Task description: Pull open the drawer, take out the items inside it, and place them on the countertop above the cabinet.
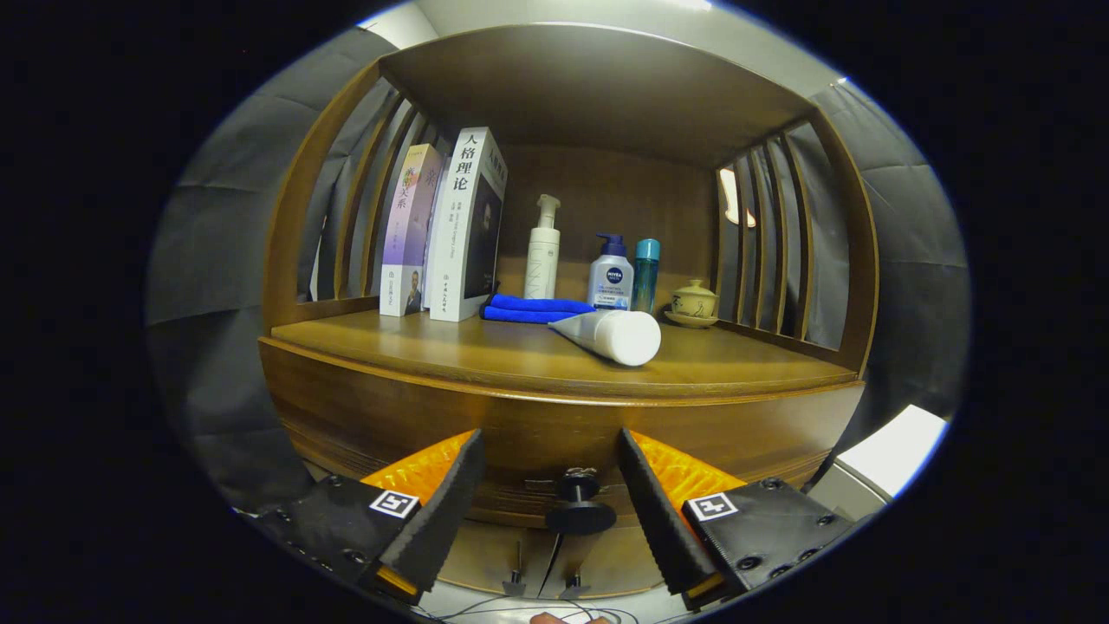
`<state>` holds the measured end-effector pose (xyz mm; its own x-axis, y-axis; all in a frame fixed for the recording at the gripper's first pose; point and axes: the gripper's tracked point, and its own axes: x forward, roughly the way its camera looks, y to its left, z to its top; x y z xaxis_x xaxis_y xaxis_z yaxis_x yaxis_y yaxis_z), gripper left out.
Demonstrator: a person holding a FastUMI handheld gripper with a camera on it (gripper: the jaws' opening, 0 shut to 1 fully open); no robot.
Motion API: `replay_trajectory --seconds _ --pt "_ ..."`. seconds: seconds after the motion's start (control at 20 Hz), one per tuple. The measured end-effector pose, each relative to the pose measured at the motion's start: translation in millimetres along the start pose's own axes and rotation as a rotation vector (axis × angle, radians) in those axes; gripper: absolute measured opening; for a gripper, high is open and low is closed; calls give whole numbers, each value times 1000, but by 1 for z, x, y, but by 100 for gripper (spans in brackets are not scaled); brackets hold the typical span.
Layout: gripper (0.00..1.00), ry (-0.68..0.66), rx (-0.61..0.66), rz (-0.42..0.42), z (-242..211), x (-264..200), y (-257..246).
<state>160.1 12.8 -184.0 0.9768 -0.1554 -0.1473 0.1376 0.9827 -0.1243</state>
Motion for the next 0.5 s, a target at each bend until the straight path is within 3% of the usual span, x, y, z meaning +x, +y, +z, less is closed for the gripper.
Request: replay_trajectory --seconds 0.35,0.5 --pt "97 -132 51 -43 74 -61 -39" --pt "97 -151 34 -8 96 -100 -41"
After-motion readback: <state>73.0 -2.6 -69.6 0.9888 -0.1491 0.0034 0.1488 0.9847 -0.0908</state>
